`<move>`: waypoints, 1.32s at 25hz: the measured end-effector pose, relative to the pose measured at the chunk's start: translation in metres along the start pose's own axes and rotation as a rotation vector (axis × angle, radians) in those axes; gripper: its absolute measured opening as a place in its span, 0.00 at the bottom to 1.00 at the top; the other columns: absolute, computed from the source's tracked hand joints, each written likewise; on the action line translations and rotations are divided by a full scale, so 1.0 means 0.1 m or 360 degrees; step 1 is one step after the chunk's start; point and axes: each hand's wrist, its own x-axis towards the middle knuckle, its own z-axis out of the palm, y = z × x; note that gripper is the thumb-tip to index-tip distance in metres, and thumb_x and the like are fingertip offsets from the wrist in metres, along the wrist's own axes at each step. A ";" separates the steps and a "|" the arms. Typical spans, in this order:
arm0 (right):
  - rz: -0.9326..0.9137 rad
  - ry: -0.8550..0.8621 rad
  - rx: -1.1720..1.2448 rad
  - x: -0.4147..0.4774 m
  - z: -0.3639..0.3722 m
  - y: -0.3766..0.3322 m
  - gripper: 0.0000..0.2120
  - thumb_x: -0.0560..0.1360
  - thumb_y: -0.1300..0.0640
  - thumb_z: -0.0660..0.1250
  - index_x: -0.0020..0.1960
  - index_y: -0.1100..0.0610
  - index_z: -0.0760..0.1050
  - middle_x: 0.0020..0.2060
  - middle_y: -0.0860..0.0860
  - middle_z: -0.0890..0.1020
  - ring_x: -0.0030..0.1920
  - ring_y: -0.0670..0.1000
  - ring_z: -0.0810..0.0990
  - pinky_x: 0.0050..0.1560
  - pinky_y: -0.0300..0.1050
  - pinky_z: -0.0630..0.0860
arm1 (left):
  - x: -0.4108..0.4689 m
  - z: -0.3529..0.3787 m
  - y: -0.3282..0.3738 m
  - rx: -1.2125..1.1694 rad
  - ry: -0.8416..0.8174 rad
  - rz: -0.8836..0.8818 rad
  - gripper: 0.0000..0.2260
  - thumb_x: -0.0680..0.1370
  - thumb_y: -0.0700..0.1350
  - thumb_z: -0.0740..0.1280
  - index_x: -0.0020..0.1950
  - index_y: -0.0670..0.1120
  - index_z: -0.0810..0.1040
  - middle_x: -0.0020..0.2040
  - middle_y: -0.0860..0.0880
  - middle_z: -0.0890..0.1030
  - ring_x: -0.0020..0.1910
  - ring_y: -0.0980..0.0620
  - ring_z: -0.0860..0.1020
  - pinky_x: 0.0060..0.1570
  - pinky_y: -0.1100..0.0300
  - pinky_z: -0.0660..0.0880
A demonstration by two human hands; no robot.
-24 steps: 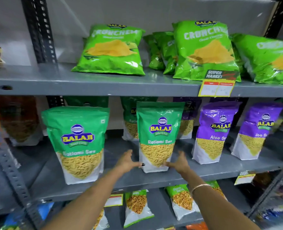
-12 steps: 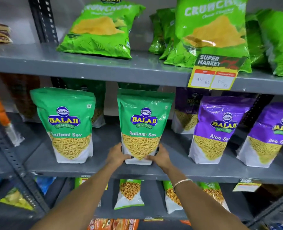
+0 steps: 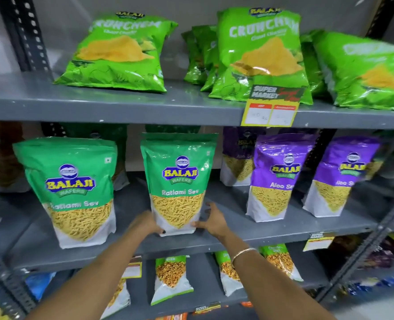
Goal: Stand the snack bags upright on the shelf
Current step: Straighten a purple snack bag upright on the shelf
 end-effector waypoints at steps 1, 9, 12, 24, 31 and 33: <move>0.0014 0.0062 -0.0022 -0.03 -0.10 0.02 0.40 0.64 0.60 0.77 0.70 0.64 0.59 0.66 0.60 0.72 0.66 0.58 0.70 0.64 0.49 0.69 | -0.05 -0.09 0.07 0.0213 -0.0110 -0.0018 0.25 0.71 0.53 0.69 0.62 0.39 0.74 0.66 0.43 0.76 0.62 0.45 0.76 0.55 0.56 0.74; 0.0229 0.0664 -0.0111 -0.23 -1.50 0.60 0.16 0.66 0.59 0.74 0.47 0.59 0.69 0.49 0.63 0.80 0.51 0.59 0.78 0.47 0.48 0.72 | -0.17 0.03 1.25 -0.0076 -0.0337 0.0216 0.18 0.72 0.54 0.68 0.34 0.42 0.71 0.30 0.44 0.74 0.29 0.48 0.76 0.27 0.60 0.71; 0.0191 0.0817 -0.0156 -0.10 -1.99 0.89 0.28 0.63 0.58 0.77 0.56 0.66 0.68 0.57 0.64 0.76 0.59 0.62 0.74 0.54 0.52 0.71 | -0.10 0.35 1.78 -0.0368 -0.0064 0.0415 0.18 0.70 0.53 0.71 0.31 0.42 0.68 0.38 0.30 0.73 0.42 0.38 0.81 0.31 0.52 0.76; -0.0001 0.0180 0.0166 0.46 -2.34 1.34 0.27 0.64 0.65 0.76 0.59 0.63 0.69 0.49 0.53 0.74 0.51 0.49 0.71 0.46 0.43 0.69 | 0.08 1.07 2.69 -0.1334 0.0378 0.0240 0.16 0.66 0.37 0.75 0.51 0.35 0.80 0.54 0.36 0.83 0.54 0.42 0.81 0.55 0.46 0.78; -0.0045 0.0189 0.0120 0.36 -2.19 1.32 0.25 0.61 0.62 0.78 0.48 0.57 0.65 0.47 0.54 0.75 0.48 0.51 0.72 0.47 0.44 0.70 | -0.10 1.00 2.59 -0.1138 0.0448 0.0159 0.14 0.68 0.41 0.74 0.51 0.36 0.79 0.55 0.38 0.83 0.55 0.43 0.80 0.44 0.60 0.70; -0.0032 0.0193 0.0150 0.35 -2.19 1.32 0.25 0.61 0.62 0.78 0.48 0.57 0.65 0.47 0.54 0.75 0.48 0.52 0.72 0.47 0.43 0.70 | -0.06 1.02 2.57 -0.1124 0.0461 0.0191 0.10 0.68 0.41 0.74 0.46 0.42 0.77 0.55 0.38 0.83 0.55 0.44 0.81 0.45 0.59 0.71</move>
